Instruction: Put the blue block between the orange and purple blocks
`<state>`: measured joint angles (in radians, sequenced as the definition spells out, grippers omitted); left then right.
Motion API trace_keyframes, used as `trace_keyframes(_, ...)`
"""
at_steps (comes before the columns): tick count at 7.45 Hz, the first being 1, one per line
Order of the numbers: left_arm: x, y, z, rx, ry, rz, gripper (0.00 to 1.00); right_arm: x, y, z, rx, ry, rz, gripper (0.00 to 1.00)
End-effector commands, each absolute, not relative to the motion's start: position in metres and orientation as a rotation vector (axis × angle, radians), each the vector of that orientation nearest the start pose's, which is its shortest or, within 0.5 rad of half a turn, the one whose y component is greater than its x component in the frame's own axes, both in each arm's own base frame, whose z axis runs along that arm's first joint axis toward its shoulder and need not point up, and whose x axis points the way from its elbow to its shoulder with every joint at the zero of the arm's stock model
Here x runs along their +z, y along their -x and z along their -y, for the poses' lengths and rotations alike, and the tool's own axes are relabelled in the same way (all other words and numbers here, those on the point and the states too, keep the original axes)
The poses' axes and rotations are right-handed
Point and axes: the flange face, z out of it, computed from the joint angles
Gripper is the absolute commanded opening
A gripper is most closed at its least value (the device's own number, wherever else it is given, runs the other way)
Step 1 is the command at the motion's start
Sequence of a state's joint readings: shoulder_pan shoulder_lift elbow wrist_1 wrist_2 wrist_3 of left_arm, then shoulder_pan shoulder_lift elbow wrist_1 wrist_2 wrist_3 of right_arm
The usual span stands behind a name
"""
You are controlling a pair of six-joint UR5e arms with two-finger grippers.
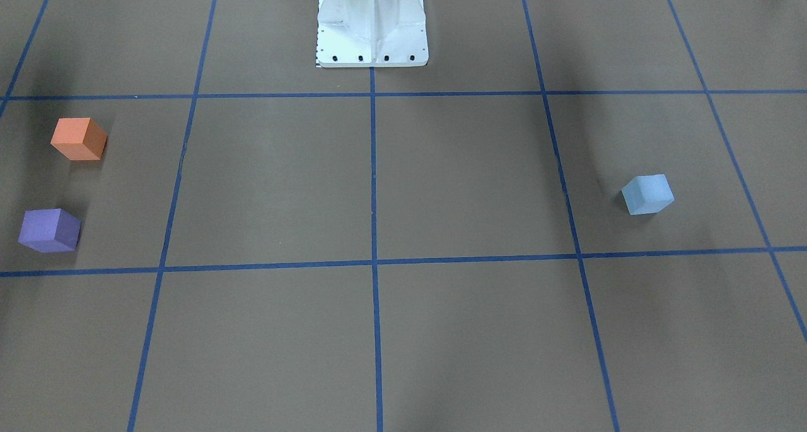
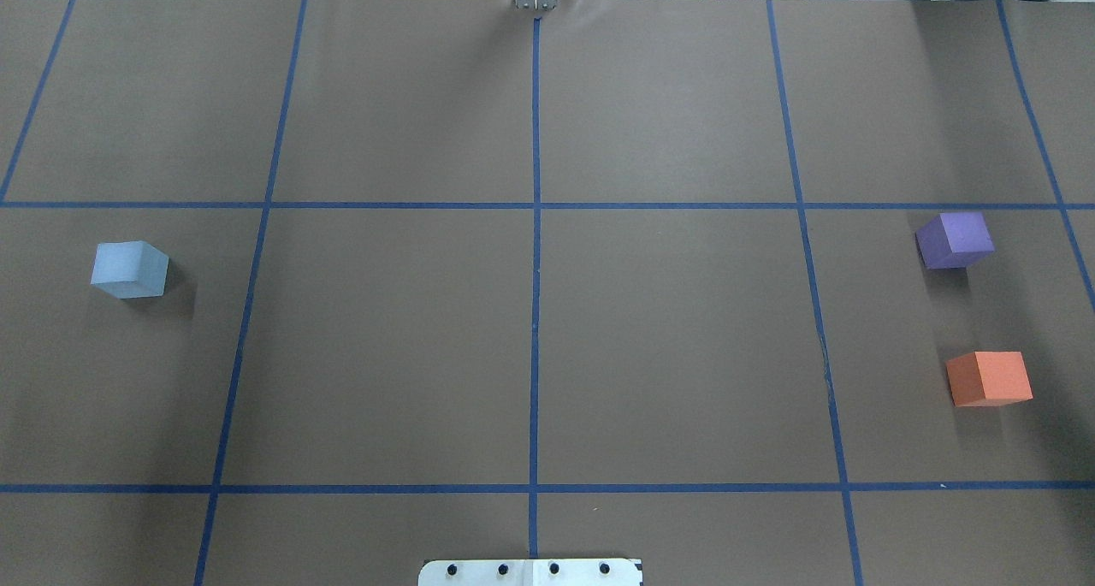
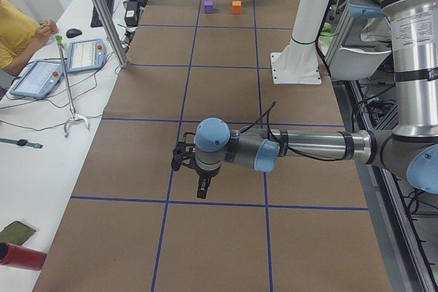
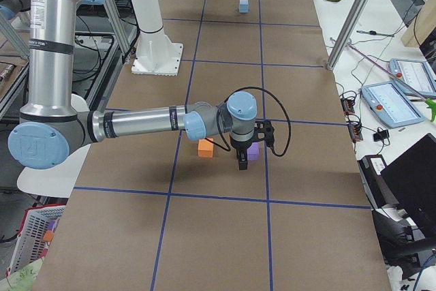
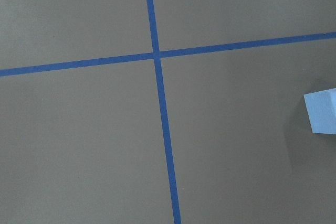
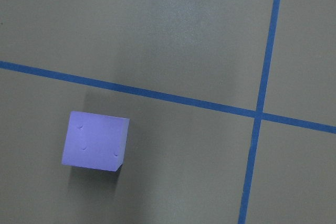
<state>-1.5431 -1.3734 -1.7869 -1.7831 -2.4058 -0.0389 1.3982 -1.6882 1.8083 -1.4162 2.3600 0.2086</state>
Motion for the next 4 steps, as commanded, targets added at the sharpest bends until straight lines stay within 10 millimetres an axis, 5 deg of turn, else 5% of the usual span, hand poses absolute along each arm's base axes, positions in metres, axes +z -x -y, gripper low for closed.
trace_keyframes(1, 0.6121, 0.0478, 0.4246, 0.086, -0.195, -0.838, 1.0, 0.5831, 0.0149, 0.4551, -0.068, -0.097, 0.82, 1.0)
trace_keyframes(4, 0.6118, 0.0478, 0.424, 0.088, -0.197, -0.837, 1.0, 0.5908, 0.0135, 0.4469, -0.062, -0.083, 0.817, 1.0)
